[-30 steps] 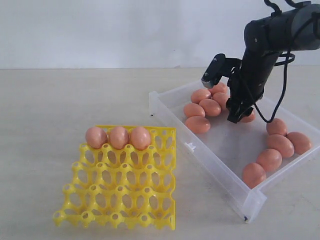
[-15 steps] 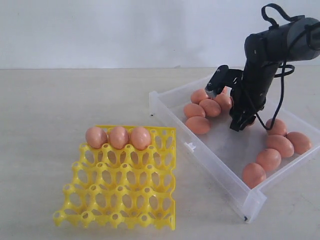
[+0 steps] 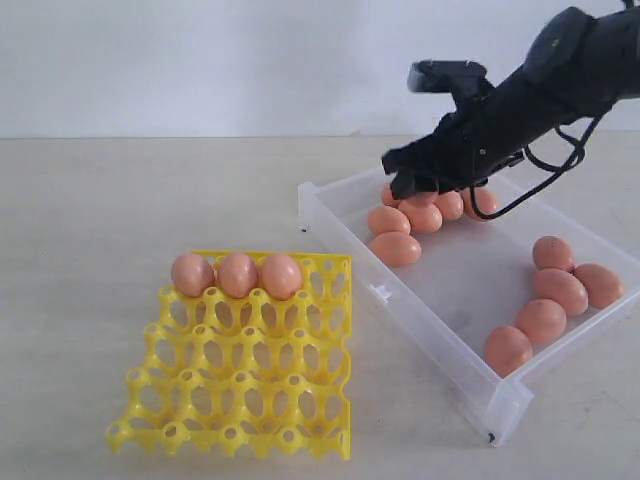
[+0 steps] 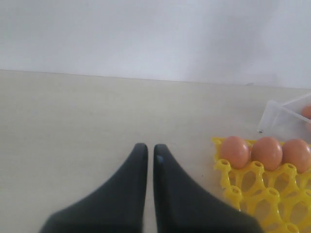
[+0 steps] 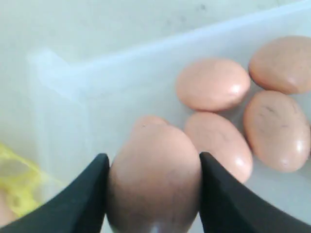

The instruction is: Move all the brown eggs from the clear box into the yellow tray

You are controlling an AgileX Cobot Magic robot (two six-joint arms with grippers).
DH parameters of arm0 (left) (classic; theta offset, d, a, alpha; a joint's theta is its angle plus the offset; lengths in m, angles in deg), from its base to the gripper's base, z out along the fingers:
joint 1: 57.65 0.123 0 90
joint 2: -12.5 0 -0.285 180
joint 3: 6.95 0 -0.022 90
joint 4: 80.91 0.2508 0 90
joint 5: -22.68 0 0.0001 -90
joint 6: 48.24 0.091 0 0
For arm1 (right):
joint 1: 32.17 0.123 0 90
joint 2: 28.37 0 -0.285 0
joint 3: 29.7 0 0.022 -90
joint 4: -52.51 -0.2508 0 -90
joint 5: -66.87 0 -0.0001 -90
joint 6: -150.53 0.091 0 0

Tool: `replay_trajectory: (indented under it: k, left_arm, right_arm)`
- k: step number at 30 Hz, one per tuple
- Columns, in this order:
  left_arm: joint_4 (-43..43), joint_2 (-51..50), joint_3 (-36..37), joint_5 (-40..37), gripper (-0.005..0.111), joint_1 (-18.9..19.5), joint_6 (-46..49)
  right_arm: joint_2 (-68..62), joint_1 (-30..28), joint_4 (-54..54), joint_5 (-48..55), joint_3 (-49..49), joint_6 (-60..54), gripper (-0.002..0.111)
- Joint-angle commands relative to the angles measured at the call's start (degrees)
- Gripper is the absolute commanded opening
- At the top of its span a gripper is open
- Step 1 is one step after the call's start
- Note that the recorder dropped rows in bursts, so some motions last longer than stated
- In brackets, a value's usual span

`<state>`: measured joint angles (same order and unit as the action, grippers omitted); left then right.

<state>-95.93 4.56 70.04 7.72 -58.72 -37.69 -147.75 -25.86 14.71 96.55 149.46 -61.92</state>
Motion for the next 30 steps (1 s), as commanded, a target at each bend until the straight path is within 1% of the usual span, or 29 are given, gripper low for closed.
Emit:
replay_trajectory:
  k: [1, 2, 3, 4, 5, 6, 8, 9, 10, 11, 12, 13, 14, 15, 16, 17, 18, 19, 21, 25, 30]
  left_arm:
    - [-0.16, 0.15, 0.23, 0.35, 0.004, -0.22, -0.48]
    - [-0.16, 0.15, 0.23, 0.35, 0.004, -0.22, -0.48]
    - [-0.16, 0.15, 0.23, 0.35, 0.004, -0.22, -0.48]
    - [-0.16, 0.15, 0.23, 0.35, 0.004, -0.22, -0.48]
    - [-0.16, 0.15, 0.23, 0.35, 0.004, -0.22, -0.48]
    - [-0.16, 0.15, 0.23, 0.35, 0.004, -0.22, -0.48]
    - [-0.16, 0.15, 0.23, 0.35, 0.004, -0.22, -0.48]
    - [-0.16, 0.15, 0.23, 0.35, 0.004, -0.22, -0.48]
    - [-0.16, 0.15, 0.23, 0.35, 0.004, -0.22, -0.48]
    - [-0.16, 0.15, 0.23, 0.35, 0.004, -0.22, -0.48]
    - [-0.16, 0.15, 0.23, 0.35, 0.004, -0.22, -0.48]
    - [-0.16, 0.15, 0.23, 0.35, 0.004, -0.22, -0.48]
    - [-0.16, 0.15, 0.23, 0.35, 0.004, -0.22, -0.48]
    - [-0.16, 0.15, 0.23, 0.35, 0.004, -0.22, -0.48]
    - [-0.16, 0.15, 0.23, 0.35, 0.004, -0.22, -0.48]
    - [-0.16, 0.15, 0.23, 0.35, 0.004, -0.22, -0.48]
    - [-0.16, 0.15, 0.23, 0.35, 0.004, -0.22, -0.48]
    - [-0.16, 0.15, 0.23, 0.35, 0.004, -0.22, -0.48]
    - [-0.16, 0.15, 0.23, 0.35, 0.004, -0.22, -0.48]
    - [-0.16, 0.15, 0.23, 0.35, 0.004, -0.22, -0.48]
    - [-0.16, 0.15, 0.23, 0.35, 0.004, -0.22, -0.48]
  right_arm:
    - [13.68, 6.41, -33.11, -31.57, -21.55, -16.82, 0.0]
    - [19.53, 11.35, -33.18, -44.41, -29.47, -20.05, 0.0]
    - [22.36, 13.37, -31.53, -49.22, -32.94, -20.34, 0.0]
    - [27.72, 17.98, -27.99, -60.24, -38.79, -20.34, 0.0]
    - [29.66, 19.9, -26.58, -64.65, -40.55, -20.34, 0.0]
    - [33.99, 22.99, -25.61, -74.32, -43.18, -20.23, 0.0]
    - [39.07, 25.04, -24.48, -82.27, -43.44, -18.48, 0.0]
    - [41.62, 25.2, -22.12, -81.82, -43.17, -14.37, 0.0]
    - [43.73, 25.2, -19.25, -78.42, -42.72, -8.05, 0.0]
    - [45.62, 25.2, -14.46, -71.83, -42.46, -1.0, 0.0]
    - [46.95, 25.2, -5.68, -63.21, -42.29, 7.53, 0.0]
    - [47.56, 25.2, 11.7, -54.44, -42.12, 18.14, 0.0]
    - [47.55, 25.74, 31.86, -46.43, -41.87, 31.67, 0.0]
    - [47.42, 26.27, 50.22, -42.31, -41.87, 45.35, 0.0]
    - [47.12, 26.27, 60.18, -40.89, -41.87, 53.72, 0.0]
    - [46.87, 26.16, 67.86, -40.14, -41.87, 60.6, 0.0]
    - [46.26, 26.16, 72.52, -39.95, -41.87, 64.15, 0.0]
    - [45.73, 26.16, 75.9, -40.13, -41.87, 66.45, 0.0]
    - [43.88, 26.16, 76.85, -41.04, -41.87, 68.99, 0.0]
    - [35.98, 26.16, 77.11, -45.73, -41.37, 68.11, 0.0]
    - [23.33, 26.16, 76.68, -45.29, -34.61, 66.31, 0.0]
